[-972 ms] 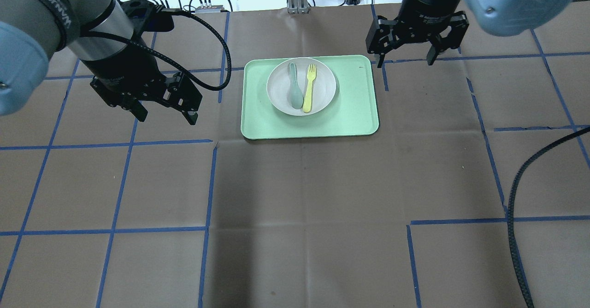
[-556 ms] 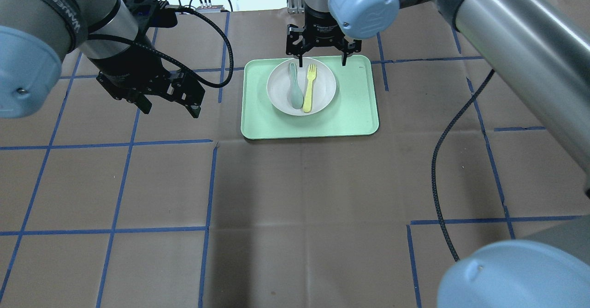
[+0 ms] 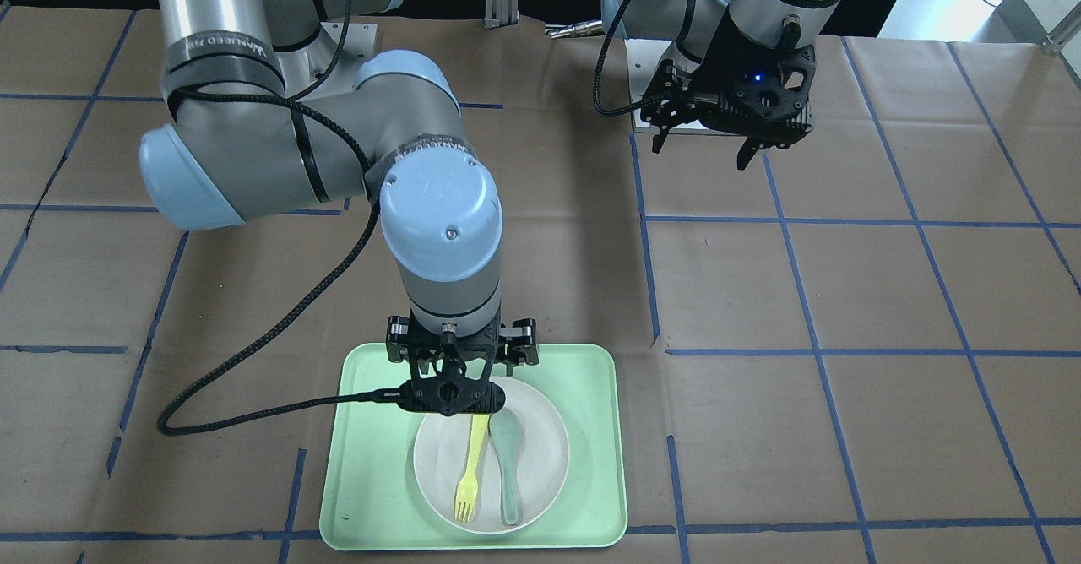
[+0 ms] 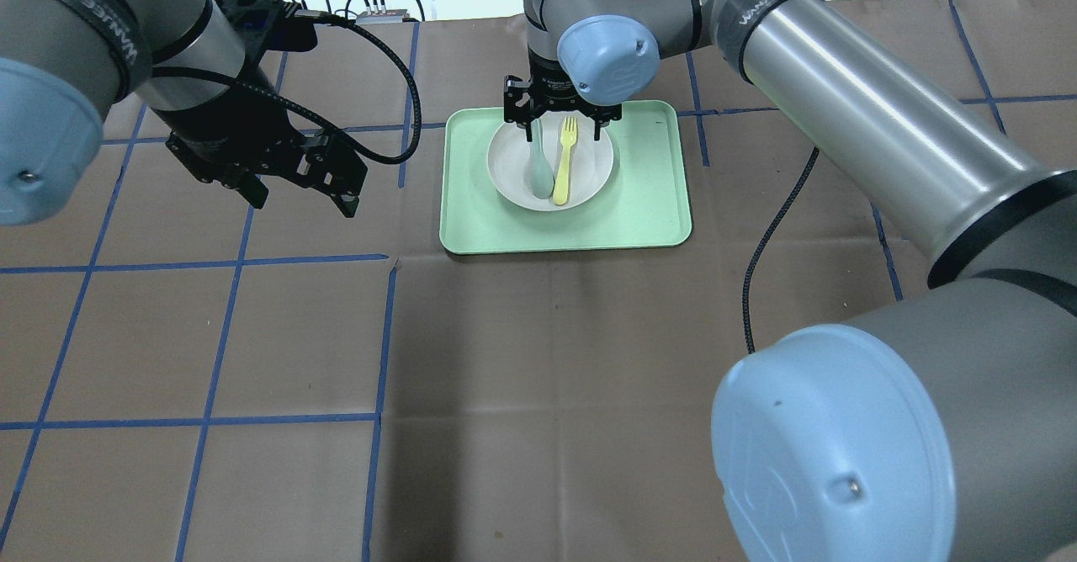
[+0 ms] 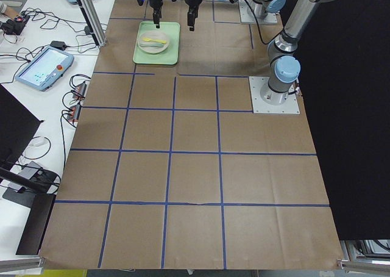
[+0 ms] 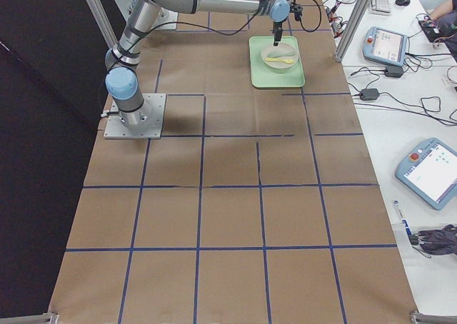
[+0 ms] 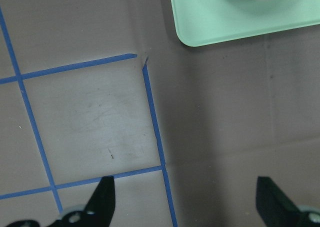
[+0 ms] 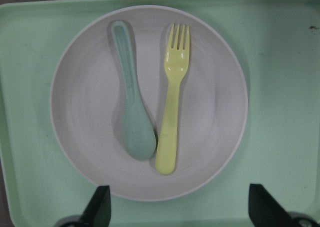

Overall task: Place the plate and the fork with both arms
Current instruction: 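Lower the right gripper into the plate and grasp the yellow fork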

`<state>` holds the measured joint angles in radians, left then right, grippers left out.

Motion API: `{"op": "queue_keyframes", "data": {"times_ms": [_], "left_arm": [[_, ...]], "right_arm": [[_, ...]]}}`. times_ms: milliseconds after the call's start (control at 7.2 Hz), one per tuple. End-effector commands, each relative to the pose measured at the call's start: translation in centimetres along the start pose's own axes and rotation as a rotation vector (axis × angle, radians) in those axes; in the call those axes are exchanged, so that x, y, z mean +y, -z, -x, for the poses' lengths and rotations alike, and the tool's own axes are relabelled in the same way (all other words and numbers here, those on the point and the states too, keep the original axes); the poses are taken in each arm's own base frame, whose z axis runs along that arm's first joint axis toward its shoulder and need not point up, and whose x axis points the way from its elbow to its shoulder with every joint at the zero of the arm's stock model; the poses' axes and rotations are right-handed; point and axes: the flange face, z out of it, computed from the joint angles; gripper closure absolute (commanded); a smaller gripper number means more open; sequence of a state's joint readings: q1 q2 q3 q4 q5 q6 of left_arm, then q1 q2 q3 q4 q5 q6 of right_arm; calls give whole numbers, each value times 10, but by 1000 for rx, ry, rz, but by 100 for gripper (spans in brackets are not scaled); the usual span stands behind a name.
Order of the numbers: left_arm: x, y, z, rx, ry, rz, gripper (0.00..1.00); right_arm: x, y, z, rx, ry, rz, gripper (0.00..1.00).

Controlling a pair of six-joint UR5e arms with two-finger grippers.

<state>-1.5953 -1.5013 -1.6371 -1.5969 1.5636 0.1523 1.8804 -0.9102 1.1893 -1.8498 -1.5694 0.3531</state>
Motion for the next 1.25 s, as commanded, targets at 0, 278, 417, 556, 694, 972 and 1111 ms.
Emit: {"op": "queue_keyframes", "data": {"times_ms": [0, 278, 417, 556, 694, 972, 1111], "left_arm": [[2, 6, 10, -105, 4, -1, 0], [2, 1, 9, -94, 28, 2, 0], [-1, -4, 10, -93, 43, 11, 0], [-1, -3, 10, -95, 76, -1, 0], [-1, -3, 10, -95, 103, -3, 0], [3, 3, 9, -99, 173, -18, 0], [2, 1, 10, -99, 179, -15, 0]], "right_arm": [[-14, -39, 0, 2, -7, -7, 18], [-21, -58, -1, 4, -10, -2, 30], [-22, -65, -1, 7, -10, 5, 36], [-23, -69, -2, 8, -12, 10, 42], [-23, -77, -2, 10, -13, 20, 44], [-23, -82, 0, 13, -13, 26, 44], [-23, -82, 1, 13, -12, 26, 44]]}}
